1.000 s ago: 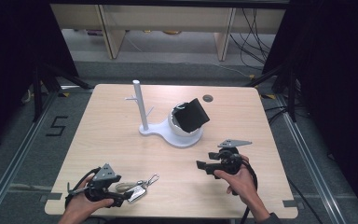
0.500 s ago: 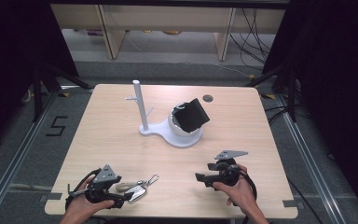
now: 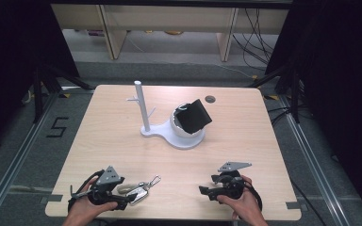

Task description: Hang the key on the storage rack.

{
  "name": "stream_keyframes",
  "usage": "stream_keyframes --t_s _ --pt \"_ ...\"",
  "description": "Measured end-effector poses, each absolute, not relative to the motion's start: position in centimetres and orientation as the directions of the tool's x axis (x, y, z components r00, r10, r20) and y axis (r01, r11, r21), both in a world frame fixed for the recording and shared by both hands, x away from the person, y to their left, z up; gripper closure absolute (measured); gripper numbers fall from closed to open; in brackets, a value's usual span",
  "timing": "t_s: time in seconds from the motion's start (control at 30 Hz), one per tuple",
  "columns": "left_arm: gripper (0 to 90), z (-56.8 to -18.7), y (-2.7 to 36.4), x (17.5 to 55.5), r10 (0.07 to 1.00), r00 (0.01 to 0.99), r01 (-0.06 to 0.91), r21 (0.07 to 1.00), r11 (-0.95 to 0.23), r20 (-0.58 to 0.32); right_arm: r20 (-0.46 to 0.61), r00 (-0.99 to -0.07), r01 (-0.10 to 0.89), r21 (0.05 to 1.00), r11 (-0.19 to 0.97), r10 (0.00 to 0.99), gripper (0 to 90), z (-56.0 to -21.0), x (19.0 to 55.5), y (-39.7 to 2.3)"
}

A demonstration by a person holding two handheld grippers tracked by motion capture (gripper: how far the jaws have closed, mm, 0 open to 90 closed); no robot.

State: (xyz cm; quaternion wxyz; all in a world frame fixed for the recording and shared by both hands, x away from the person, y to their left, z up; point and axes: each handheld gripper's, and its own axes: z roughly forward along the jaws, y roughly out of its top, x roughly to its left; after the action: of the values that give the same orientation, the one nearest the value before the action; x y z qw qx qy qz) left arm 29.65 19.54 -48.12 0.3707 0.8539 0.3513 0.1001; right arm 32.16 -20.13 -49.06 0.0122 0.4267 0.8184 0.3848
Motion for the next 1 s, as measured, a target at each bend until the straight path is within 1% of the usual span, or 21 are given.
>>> stream_keyframes --t_s 0.03,0.17,0.27,0.3,0.33,0.4,0.5,0.53,0.57,0.7,0.8,0.83,0.87,1.0 --pt "22.8 -48.0 19.4 29.7 0.671 0.737 0.521 0.704 -0.483 -0.085 0.283 -0.650 0.666 0.658 0.350 0.705 28.4 -49.2 32.1 -20.3" --pt "22.8 -47.7 18.5 30.4 0.662 0.746 0.507 0.708 -0.492 -0.075 0.274 -0.655 0.670 0.642 0.374 0.704 28.4 -49.4 31.5 -20.5" --pt "23.8 -47.6 17.8 30.8 0.654 0.754 0.502 0.700 -0.507 -0.067 0.271 -0.652 0.672 0.639 0.374 0.708 28.3 -49.5 31.0 -20.6" --pt "24.3 -47.6 17.5 31.0 0.656 0.752 0.507 0.697 -0.508 -0.069 0.274 -0.645 0.670 0.651 0.356 0.713 28.3 -49.7 30.9 -20.5" --pt "25.8 -47.6 17.3 31.3 0.642 0.764 0.498 0.684 -0.534 -0.056 0.271 -0.653 0.672 0.637 0.377 0.707 28.3 -49.6 30.9 -20.6" --pt "29.2 -47.6 16.6 31.8 0.629 0.774 0.499 0.674 -0.545 -0.065 0.270 -0.651 0.674 0.635 0.378 0.709 28.3 -49.5 30.8 -20.6" --pt "39.1 -47.4 15.6 32.5 0.598 0.799 0.492 0.647 -0.583 -0.069 0.283 -0.655 0.674 0.638 0.373 0.700 28.3 -49.5 30.9 -20.6" --pt "42.2 -47.3 15.2 32.8 0.593 0.803 0.497 0.626 -0.601 -0.068 0.301 -0.643 0.689 0.629 0.360 0.704 28.3 -49.4 30.8 -20.6" --pt "42.0 -47.3 14.9 33.2 0.576 0.816 0.484 0.611 -0.627 -0.055 0.266 -0.653 0.666 0.647 0.371 0.709 28.3 -49.5 30.9 -20.7" --pt "47.1 -46.9 13.3 34.4 0.553 0.833 0.476 0.516 -0.712 -0.004 0.265 -0.652 0.668 0.645 0.372 0.710 28.3 -49.5 30.9 -20.7" --pt "48.7 -47.3 12.0 34.7 0.558 0.828 0.519 0.453 -0.725 -0.056 0.266 -0.660 0.661 0.651 0.374 0.703 28.4 -49.4 30.9 -20.7" --pt "49.5 -47.4 11.8 35.0 0.542 0.840 0.503 0.426 -0.752 -0.034 0.283 -0.651 0.675 0.641 0.366 0.705 28.4 -49.4 30.8 -20.6" --pt "50.8 -47.6 11.6 35.3 0.532 0.847 0.488 0.418 -0.766 -0.013 0.270 -0.664 0.660 0.651 0.376 0.698 28.4 -49.4 30.9 -20.7" --pt "53.1 -47.7 10.8 35.7 0.529 0.848 0.495 0.377 -0.783 -0.014 0.266 -0.669 0.653 0.656 0.378 0.694 28.4 -49.4 30.8 -20.6"
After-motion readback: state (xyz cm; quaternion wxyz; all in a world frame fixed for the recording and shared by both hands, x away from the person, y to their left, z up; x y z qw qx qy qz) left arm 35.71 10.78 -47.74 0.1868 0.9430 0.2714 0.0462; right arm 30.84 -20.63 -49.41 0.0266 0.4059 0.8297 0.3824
